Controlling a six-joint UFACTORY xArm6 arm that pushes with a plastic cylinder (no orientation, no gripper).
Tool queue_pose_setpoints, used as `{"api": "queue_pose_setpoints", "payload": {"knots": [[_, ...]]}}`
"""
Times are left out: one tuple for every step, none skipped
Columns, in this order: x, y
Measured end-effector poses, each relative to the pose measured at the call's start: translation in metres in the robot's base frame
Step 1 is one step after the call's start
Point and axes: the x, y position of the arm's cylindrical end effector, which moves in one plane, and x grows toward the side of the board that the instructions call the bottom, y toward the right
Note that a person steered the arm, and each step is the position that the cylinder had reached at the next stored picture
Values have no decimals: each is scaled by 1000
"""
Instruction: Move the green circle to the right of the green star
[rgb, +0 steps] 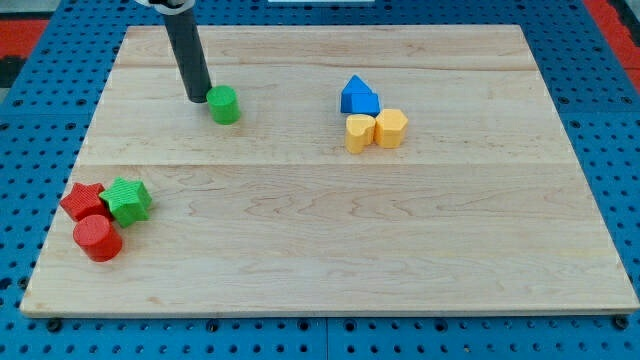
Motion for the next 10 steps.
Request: {"api": "queue_pose_setpoints", "payload": {"knots": [[-25, 0], [-37, 15], [-37, 38], [-37, 38], [-20, 38], [-4, 32], [-3, 26], [7, 23], [22, 22], [36, 14]]}}
